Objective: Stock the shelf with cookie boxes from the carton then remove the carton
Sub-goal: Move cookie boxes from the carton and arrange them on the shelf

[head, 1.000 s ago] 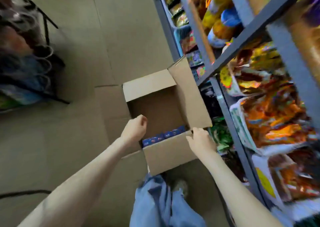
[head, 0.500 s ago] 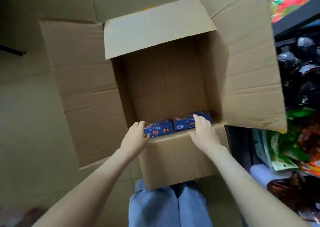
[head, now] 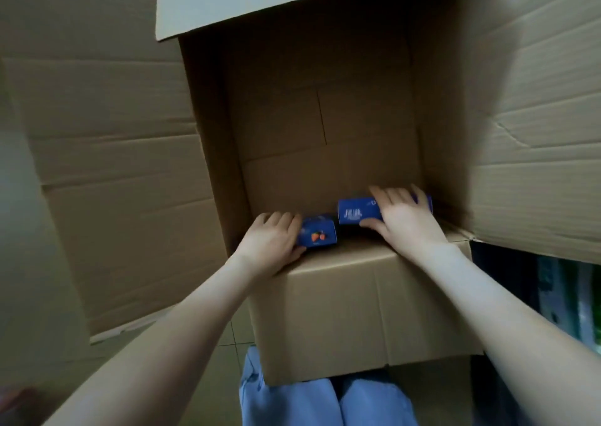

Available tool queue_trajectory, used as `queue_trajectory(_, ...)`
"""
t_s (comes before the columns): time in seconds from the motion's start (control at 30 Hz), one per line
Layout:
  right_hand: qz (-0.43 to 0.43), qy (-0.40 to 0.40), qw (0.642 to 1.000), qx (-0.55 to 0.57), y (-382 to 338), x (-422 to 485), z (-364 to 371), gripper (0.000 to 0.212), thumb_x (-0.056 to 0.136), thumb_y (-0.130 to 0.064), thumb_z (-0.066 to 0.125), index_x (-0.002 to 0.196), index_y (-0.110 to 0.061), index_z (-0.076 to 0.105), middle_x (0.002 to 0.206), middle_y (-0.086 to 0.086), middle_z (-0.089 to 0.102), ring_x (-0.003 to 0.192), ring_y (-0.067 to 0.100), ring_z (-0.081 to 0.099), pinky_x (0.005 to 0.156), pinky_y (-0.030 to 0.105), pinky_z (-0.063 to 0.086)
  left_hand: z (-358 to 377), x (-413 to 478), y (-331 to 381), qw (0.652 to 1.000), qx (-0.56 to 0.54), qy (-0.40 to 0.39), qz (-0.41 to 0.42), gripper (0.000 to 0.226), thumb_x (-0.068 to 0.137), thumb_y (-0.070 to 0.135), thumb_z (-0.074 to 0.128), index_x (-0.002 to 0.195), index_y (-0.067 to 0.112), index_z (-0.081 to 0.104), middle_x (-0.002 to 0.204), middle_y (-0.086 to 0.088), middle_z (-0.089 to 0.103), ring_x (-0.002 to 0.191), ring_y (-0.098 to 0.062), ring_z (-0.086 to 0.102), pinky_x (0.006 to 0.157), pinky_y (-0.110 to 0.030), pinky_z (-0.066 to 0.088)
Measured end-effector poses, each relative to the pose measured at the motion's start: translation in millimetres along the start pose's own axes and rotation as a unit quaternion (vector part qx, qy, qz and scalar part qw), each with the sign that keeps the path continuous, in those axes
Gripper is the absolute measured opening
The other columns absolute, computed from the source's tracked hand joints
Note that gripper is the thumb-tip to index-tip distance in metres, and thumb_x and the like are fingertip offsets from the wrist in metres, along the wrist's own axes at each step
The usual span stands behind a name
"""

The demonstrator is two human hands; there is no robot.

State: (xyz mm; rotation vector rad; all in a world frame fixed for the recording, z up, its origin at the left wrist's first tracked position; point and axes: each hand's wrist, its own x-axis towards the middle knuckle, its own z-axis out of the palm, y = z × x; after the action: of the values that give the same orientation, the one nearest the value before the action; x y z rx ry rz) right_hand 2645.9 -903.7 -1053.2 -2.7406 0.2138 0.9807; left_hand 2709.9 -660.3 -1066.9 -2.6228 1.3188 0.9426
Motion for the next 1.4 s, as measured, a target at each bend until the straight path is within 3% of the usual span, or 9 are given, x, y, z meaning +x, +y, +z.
queue_trajectory(0.1, -0.003, 0.030, 1.000, -0.004, -1.8, 4.2, 2.8, 0.058, 0.092, -0.041, 0.053, 0.140, -0.011, 0.040, 0.127, 0.010, 0.054, 0.117, 0.030, 0.049, 0.103, 0.043, 0.032, -0.5, 0.1, 1.2, 0.999, 0.001, 0.028, -0.034, 0.044, 0.072, 0.022, 0.063, 0.108, -0.004, 0.063, 0.087, -0.017, 0.067, 0.072, -0.032, 0.067, 0.061, -0.034, 0.056)
queue_trajectory(0.27, -0.004, -0.019, 1.000, -0.013, -7.5, 3.2, -28.9, 0.052, 0.087, -0.021, 0.057, 0.134, -0.012, 0.038, 0.124, 0.008, 0.049, 0.115, 0.028, 0.046, 0.089, 0.040, 0.041, -50.0, 5.7, 23.0, 0.964, -0.146, -0.022, -0.223, 0.043, 0.091, 0.020, 0.047, 0.130, 0.005, 0.040, 0.116, -0.012, 0.053, 0.106, -0.031, 0.056, 0.082, -0.037, 0.045)
queue_trajectory(0.47, 0.143, 0.042, 0.948, 0.280, -23.1, -54.0, -118.5, 0.027, 0.083, -0.025, 0.059, 0.103, -0.011, 0.049, 0.102, 0.009, 0.052, 0.100, 0.030, 0.050, 0.078, 0.039, 0.046, -163.6, -33.5, 49.2, 0.835, -0.435, 0.071, -0.330, 0.023, 0.089, 0.021, 0.047, 0.110, 0.011, 0.050, 0.101, -0.006, 0.061, 0.089, -0.026, 0.058, 0.072, -0.032, 0.045)
queue_trajectory(0.63, 0.207, 0.067, 0.890, 0.400, -42.1, -127.4, -210.3, 0.029, 0.084, -0.028, 0.062, 0.107, -0.014, 0.054, 0.105, 0.008, 0.058, 0.097, 0.029, 0.055, 0.079, 0.033, 0.042, -273.6, -79.4, 80.2, 0.728, -0.578, 0.060, -0.363, 0.024, 0.092, 0.028, 0.045, 0.110, 0.019, 0.058, 0.095, 0.006, 0.062, 0.089, -0.015, 0.057, 0.075, -0.027, 0.041)
queue_trajectory(0.73, 0.226, 0.111, 0.851, 0.461, -56.2, -180.0, -266.1, 0.033, 0.080, -0.035, 0.063, 0.107, -0.016, 0.057, 0.101, 0.009, 0.064, 0.094, 0.029, 0.060, 0.081, 0.036, 0.048, -334.0, -113.2, 102.7, 0.654, -0.658, 0.060, -0.367, 0.030, 0.082, 0.036, 0.046, 0.101, 0.020, 0.063, 0.096, 0.003, 0.069, 0.094, -0.020, 0.065, 0.084, -0.039, 0.052)
queue_trajectory(0.83, 0.246, 0.145, 0.806, 0.518, -66.2, -238.2, -316.8, 0.037, 0.080, -0.036, 0.064, 0.112, -0.020, 0.056, 0.095, 0.002, 0.066, 0.088, 0.024, 0.061, 0.080, 0.037, 0.048, -388.1, -150.5, 121.1, 0.590, -0.729, 0.053, -0.343, 0.027, 0.072, 0.032, 0.044, 0.087, 0.017, 0.062, 0.092, -0.004, 0.070, 0.087, -0.026, 0.067, 0.071, -0.037, 0.049)
queue_trajectory(0.93, 0.248, 0.178, 0.770, 0.560, -74.0, -299.1, -361.6, 0.025, 0.081, -0.037, 0.065, 0.101, -0.023, 0.059, 0.086, -0.002, 0.066, 0.083, 0.023, 0.062, 0.076, 0.037, 0.048, -440.0, -184.0, 133.4, 0.541, -0.781, 0.031, -0.309, 0.048, 0.064, 0.026, 0.047, 0.102, 0.001, 0.062, 0.101, -0.016, 0.067, 0.088, -0.032, 0.064, 0.075, -0.044, 0.049)
queue_trajectory(1.17, 0.234, 0.262, 0.656, 0.668, -100.8, -438.7, -453.0, 0.032, 0.076, -0.050, 0.063, 0.102, -0.031, 0.065, 0.102, -0.005, 0.071, 0.098, 0.019, 0.066, 0.090, 0.045, 0.052, -560.1, -265.3, 189.7, 0.584, -0.794, -0.073, -0.153, 0.034, 0.090, 0.042, 0.053, 0.083, 0.015, 0.070, 0.080, -0.015, 0.066, 0.061, -0.022, 0.068, 0.070, -0.034, 0.052)
queue_trajectory(1.4, 0.249, 0.364, 0.538, 0.718, -121.2, -556.2, -487.6, 0.016, 0.093, -0.034, 0.057, 0.105, -0.024, 0.063, 0.093, -0.003, 0.070, 0.079, 0.011, 0.066, 0.055, 0.017, 0.047, -625.0, -321.3, 255.4, 0.609, -0.764, -0.198, -0.075, 0.034, 0.082, 0.046, 0.059, 0.093, 0.014, 0.063, 0.086, -0.005, 0.073, 0.066, -0.021, 0.070, 0.073, -0.031, 0.054)
